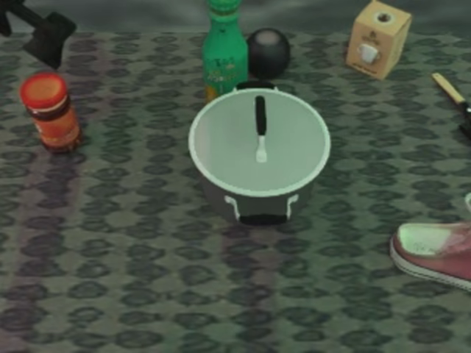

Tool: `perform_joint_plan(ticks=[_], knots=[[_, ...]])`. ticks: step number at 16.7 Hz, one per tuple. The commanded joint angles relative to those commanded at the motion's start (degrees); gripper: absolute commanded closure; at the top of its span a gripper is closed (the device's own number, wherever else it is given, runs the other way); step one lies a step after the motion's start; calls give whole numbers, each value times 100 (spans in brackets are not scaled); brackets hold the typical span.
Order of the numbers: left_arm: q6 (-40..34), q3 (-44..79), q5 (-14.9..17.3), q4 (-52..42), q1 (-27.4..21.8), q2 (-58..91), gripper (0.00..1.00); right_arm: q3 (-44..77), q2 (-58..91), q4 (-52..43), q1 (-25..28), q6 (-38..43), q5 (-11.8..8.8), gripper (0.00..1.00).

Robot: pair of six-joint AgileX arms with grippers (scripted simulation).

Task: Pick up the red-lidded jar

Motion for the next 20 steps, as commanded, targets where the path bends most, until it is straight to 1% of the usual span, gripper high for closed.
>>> perform_joint_plan(ticks=[3, 5, 12, 15, 20], knots=[[137, 525, -38, -524, 29, 776, 0, 0, 0, 0, 0, 0, 0, 0], [179, 679, -52, -698, 39, 1026, 0, 0, 0, 0, 0, 0, 0, 0], [178, 675, -51, -699, 6, 1079, 0, 0, 0, 0, 0, 0, 0, 0], [166, 265, -55, -397, 21, 938, 0, 0, 0, 0, 0, 0, 0, 0], [174, -1339, -62, 649, 33, 437, 0, 0, 0, 0, 0, 0, 0, 0]])
